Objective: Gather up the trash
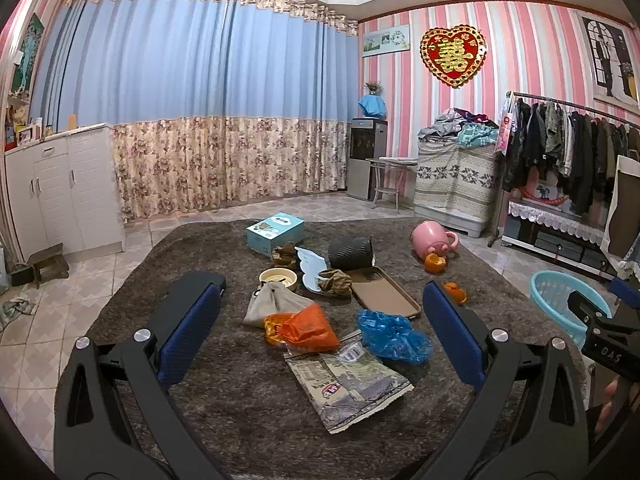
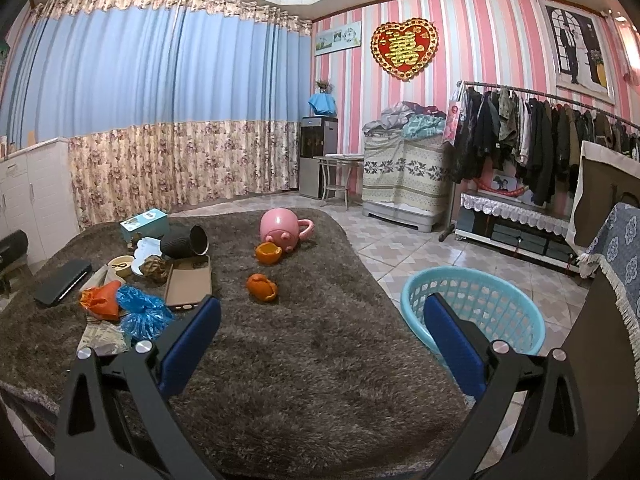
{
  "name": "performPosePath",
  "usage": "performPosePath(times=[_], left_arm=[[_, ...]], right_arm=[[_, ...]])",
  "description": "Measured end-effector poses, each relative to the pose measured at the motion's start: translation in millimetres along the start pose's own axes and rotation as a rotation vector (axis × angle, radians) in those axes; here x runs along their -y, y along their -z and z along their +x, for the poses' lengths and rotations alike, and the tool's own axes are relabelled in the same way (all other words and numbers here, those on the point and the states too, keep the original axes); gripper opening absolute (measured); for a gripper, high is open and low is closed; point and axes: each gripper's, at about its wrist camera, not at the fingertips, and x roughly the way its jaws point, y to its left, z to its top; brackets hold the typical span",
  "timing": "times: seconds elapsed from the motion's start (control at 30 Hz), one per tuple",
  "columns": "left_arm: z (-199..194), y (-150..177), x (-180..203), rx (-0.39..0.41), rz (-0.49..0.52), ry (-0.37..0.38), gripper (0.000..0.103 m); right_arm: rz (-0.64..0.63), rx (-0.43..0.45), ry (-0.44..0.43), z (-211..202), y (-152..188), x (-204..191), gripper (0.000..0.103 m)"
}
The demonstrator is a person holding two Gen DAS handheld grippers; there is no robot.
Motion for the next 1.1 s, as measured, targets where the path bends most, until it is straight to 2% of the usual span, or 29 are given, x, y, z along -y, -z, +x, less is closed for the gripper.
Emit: performPosePath(times=[0.2,0.43,0.6,0.67,0.77,0.9,1.1], left_arm=[[1,-2,-8,-0.004,-0.021,-0.012,0.098],[1,-10,-38,-0.009,-0.029,-0.029,0.098],[4,-11,-52,-0.023,-0.013,-0.044,0.098],[6,-9,-60,-0.032,-0.013,-0.058,0.098],[11,-5,-76,-0.044,-0.017,-0.085,0.098],[20,-2,-102,-0.07,-0.014,-0.118,0.098],[37,8,-145,-0.112,-0.028,-0.172,0.098]], right_arm=[[-0.009,-0.045,0.004,-4,1,3,0.099],[-0.016,-0.059,-0.001,-6,-3,5,0.099],[-0.012,-0.148,-0.004,3,3,2,0.099],[-0.023,-0.141,-0.014,2,3,-3,0.099],[-0.042,-0.131,-0.046,1,3,-19,0.099],[-0.053,-0.163,-0.098,10,4,-45,0.099],[-0.124,-0.2,-0.176,38,8,-93,0.099]])
